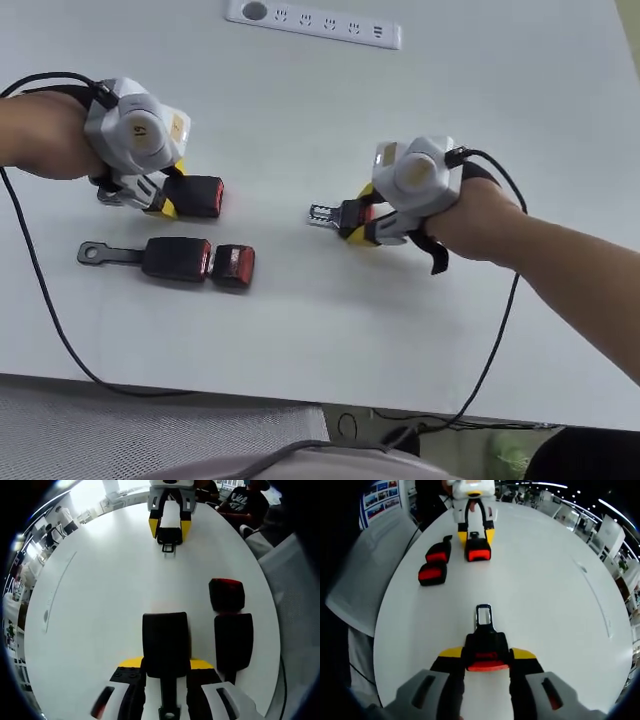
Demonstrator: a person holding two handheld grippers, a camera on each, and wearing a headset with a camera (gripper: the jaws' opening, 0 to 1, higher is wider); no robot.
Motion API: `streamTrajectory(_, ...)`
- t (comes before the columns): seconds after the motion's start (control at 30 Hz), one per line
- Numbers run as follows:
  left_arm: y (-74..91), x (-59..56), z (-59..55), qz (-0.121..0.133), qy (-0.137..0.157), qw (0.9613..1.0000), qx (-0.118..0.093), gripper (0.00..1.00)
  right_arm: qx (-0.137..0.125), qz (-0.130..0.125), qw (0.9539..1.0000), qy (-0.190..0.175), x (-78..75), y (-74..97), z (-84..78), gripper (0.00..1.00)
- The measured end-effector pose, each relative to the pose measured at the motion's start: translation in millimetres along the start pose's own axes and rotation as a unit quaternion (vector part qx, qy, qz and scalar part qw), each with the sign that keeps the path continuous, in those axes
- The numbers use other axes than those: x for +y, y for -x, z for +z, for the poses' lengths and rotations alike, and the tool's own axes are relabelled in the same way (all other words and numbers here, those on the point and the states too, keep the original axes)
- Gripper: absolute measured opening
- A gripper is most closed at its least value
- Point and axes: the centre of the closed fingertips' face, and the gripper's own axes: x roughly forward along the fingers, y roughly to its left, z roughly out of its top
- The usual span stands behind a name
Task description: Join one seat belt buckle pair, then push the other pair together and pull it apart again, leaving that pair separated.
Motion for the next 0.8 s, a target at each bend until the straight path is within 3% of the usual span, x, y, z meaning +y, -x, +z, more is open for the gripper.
streamTrajectory(0.13,0.0,-0.1,-0.3,0.001,0.001,1.0,-0.006,0.31,-0.01,-0.002,1.0,0.0,-1.5,-14.1,24.3,0.33)
streamTrajectory(0.5,-1.5,-0.3,1.2,0.004,-0.002,0.9999,-0.011,0.31,-0.018,0.004,0.9998,-0.004,-8.1,-44.4,61.8,0.33)
streamTrajectory(0.8,-2.2,0.0,2.3,0.004,0.0,1.0,-0.008,0.31,-0.008,0.014,0.9998,0.01,-4.6,-60.0,81.1,0.33)
